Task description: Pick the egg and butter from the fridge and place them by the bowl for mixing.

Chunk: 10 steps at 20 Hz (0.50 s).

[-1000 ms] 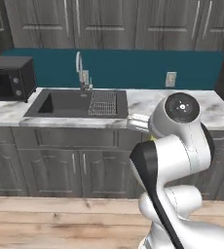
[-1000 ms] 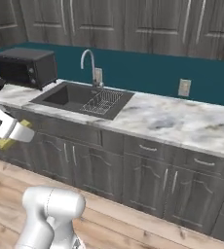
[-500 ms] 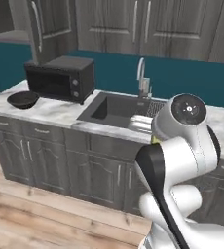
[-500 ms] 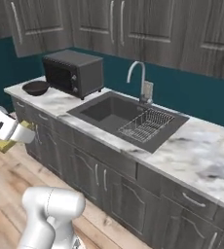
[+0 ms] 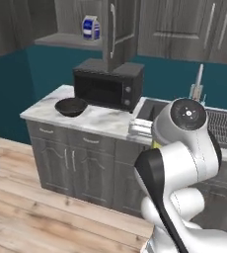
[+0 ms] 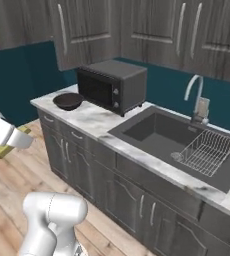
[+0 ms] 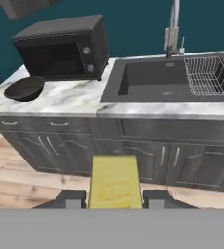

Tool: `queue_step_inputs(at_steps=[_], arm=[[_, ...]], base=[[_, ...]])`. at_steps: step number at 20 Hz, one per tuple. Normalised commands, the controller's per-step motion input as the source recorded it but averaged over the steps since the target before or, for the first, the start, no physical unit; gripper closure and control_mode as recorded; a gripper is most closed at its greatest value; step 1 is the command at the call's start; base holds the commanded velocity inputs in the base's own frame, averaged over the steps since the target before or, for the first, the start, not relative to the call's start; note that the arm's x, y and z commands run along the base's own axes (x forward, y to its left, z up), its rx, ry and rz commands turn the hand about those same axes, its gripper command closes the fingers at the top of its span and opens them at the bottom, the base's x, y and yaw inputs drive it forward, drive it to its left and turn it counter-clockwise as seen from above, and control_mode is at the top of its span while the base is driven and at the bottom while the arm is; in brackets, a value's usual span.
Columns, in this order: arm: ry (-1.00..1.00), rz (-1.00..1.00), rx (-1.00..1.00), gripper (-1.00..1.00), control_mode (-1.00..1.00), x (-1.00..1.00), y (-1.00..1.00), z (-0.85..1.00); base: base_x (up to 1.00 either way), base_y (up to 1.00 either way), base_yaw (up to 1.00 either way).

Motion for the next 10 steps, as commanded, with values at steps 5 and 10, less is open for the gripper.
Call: queue_step_inputs(at_steps=[5,10], arm=[[0.00,0.00,0.00,1.00,1.00,0.00,0.00,0.00],[0.00,0.00,0.00,1.00,1.00,0.00,0.00,0.00]], base=[[1.00,1.00,-0.10],[0.92,1.00,-0.24]])
